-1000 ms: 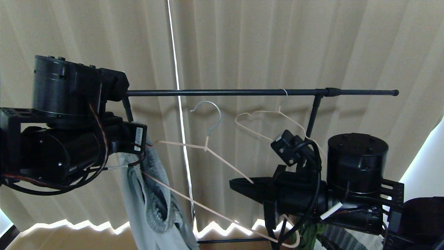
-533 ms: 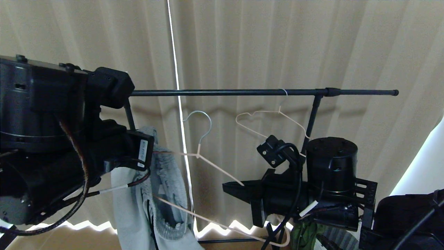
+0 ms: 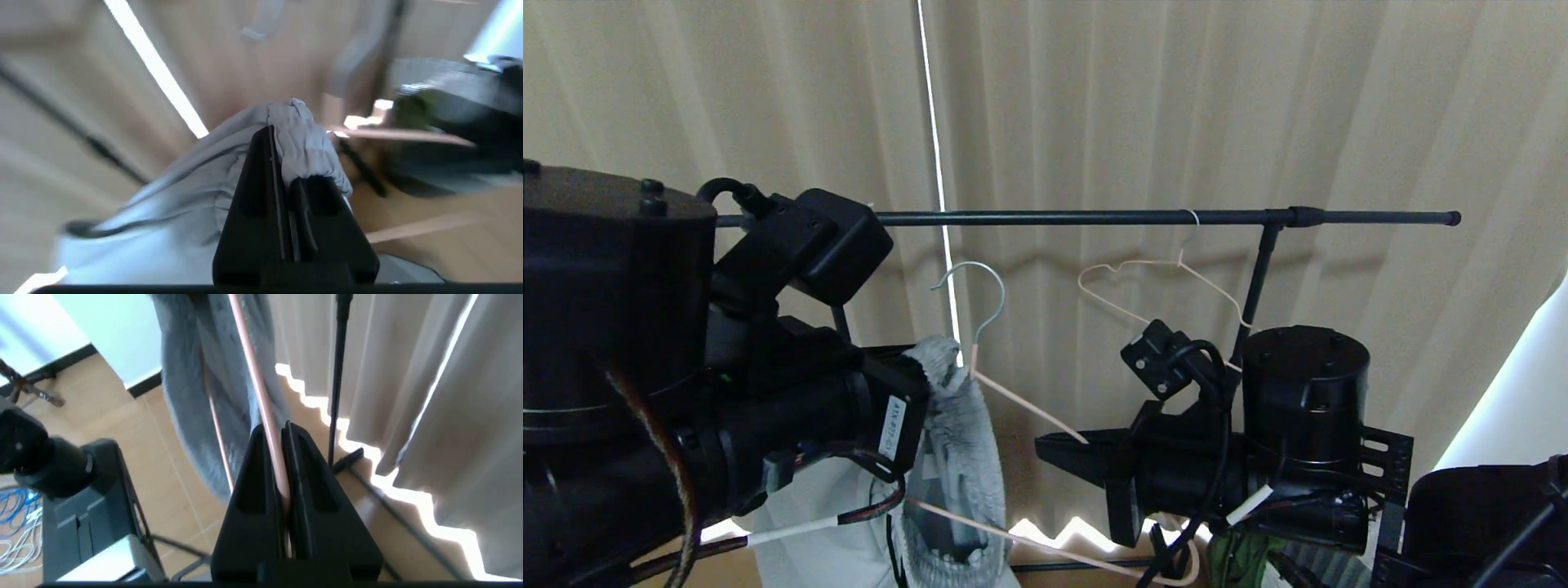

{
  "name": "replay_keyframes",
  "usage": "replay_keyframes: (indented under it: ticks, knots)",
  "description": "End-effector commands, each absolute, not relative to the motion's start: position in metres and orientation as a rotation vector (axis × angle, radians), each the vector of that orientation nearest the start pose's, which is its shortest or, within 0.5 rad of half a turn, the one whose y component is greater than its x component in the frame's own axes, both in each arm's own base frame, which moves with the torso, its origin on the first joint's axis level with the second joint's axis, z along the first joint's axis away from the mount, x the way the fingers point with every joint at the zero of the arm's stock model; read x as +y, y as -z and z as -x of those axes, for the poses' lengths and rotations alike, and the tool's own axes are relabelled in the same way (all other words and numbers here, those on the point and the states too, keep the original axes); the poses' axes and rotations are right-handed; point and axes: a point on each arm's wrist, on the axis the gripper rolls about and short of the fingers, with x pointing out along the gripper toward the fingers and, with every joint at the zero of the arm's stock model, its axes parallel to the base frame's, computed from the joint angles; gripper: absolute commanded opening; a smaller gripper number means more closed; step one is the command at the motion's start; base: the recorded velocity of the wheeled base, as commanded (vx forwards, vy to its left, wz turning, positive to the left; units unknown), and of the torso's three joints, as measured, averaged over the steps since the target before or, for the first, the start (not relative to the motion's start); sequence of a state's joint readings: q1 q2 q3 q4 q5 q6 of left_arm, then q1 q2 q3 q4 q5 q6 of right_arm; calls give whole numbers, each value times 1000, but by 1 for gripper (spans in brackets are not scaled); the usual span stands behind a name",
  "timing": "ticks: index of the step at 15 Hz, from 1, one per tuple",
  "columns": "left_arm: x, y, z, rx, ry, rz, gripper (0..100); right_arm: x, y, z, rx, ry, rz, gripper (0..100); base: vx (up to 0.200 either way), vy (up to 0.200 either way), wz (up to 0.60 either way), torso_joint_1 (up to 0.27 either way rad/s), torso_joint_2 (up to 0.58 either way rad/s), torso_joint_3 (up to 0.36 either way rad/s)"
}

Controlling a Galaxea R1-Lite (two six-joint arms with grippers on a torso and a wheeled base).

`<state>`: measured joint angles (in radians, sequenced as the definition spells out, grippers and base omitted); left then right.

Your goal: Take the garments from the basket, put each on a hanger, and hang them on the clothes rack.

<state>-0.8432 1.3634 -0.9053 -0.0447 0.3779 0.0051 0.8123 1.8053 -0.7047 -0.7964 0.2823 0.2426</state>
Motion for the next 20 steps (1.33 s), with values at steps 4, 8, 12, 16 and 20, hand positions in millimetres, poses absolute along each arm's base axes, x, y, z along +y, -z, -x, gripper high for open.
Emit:
replay_keyframes:
  ticks: [4, 8, 12, 16, 20]
  knots:
    - [-141, -252, -131, 303, 621, -194, 0, 226, -144, -206, 420, -1042, -137, 0, 0, 0, 0, 0, 0, 0]
    - [-132, -240, -121, 302, 737, -242, 0, 215, -155, -208, 382, -1018, -153, 0, 0, 0, 0, 0, 0, 0]
    - [-133, -240, -122, 292, 738, -235, 0, 211, -164, -204, 352, -1023, -161, 0, 0, 0, 0, 0, 0, 0]
    - [-132, -235, -122, 303, 739, -247, 100, 207, -168, -208, 331, -1005, -165, 0, 0, 0, 0, 0, 0, 0]
    - [-130, -235, -119, 294, 739, -252, 100, 193, -177, -211, 298, -964, -175, 0, 0, 0, 0, 0, 0, 0]
